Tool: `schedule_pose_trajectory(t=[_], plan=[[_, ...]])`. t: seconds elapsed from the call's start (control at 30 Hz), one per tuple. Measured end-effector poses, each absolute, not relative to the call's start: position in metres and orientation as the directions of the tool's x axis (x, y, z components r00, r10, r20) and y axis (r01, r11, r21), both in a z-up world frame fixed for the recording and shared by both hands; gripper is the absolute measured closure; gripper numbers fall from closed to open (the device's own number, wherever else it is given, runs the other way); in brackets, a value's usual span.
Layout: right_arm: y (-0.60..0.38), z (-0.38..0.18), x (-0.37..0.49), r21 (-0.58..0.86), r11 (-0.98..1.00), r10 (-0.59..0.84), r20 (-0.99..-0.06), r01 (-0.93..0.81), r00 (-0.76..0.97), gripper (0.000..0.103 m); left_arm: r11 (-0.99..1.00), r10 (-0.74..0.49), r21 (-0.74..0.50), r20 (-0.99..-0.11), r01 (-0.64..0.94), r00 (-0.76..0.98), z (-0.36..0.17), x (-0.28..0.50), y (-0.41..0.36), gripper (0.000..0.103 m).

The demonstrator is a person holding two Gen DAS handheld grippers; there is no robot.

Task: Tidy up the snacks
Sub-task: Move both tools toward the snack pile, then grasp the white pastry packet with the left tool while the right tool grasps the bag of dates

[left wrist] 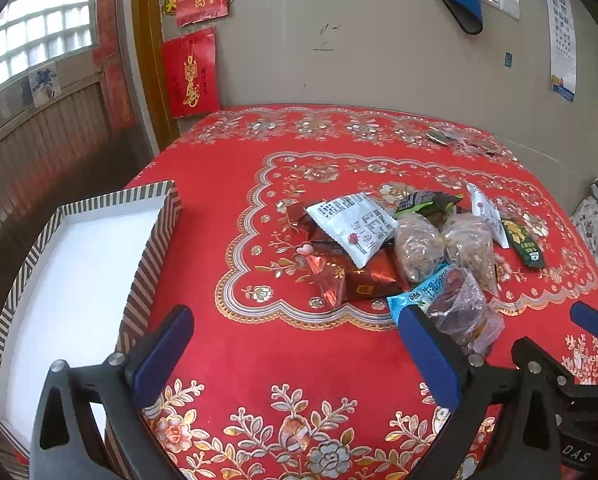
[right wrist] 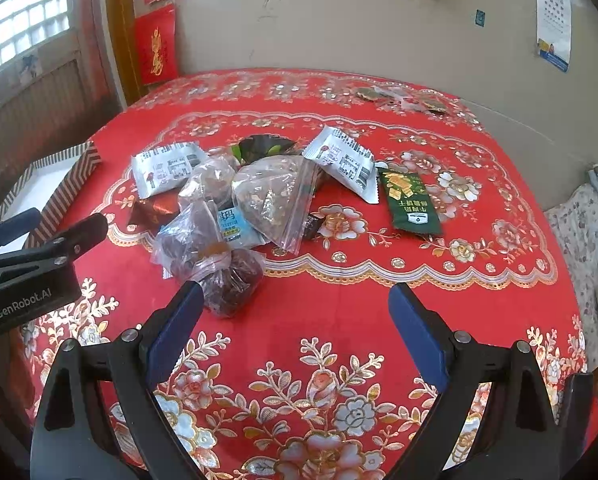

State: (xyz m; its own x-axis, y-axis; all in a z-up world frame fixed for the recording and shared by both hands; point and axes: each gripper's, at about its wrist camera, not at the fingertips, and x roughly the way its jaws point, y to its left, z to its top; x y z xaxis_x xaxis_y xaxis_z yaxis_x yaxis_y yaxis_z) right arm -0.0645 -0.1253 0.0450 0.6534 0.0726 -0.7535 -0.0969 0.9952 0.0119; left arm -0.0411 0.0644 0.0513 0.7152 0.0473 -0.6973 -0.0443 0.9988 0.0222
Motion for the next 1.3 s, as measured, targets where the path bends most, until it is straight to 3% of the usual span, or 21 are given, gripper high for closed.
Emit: schedule_pose_trajectory(t=[0.47,0.77,1.03,1.3], plan=[[-0.118,0.040,-0.057,0.015,0.992,0.093,-0.759,-0.125,0.645,0.009,0.999,0.037,0.008,-0.720,-0.044,0.693,0.060,-0.016,0.085,0.000],[-0.107,0.035,-0.050,0.008,0.984,0.120,-0.768,-0.179,0.630,0.009,0.997,-0.074,-0.042,-0.785,0.066,0.615,0.057,0.025,0.076,0.000],[-0.113,0.027,-0.045,0.032,0.984,0.133,-0.780,-0.175,0.611,0.009,0.977,-0.100,0.024,-0.830,0.214,0.548,0.057,0.061,0.059,0.000],[-0.110,0.026,-0.044,0.021,0.982,0.131,-0.783,-0.185,0.607,0.009,0.915,-0.034,0.170,-0.870,0.365,0.492,0.045,0.081,0.033,0.000]])
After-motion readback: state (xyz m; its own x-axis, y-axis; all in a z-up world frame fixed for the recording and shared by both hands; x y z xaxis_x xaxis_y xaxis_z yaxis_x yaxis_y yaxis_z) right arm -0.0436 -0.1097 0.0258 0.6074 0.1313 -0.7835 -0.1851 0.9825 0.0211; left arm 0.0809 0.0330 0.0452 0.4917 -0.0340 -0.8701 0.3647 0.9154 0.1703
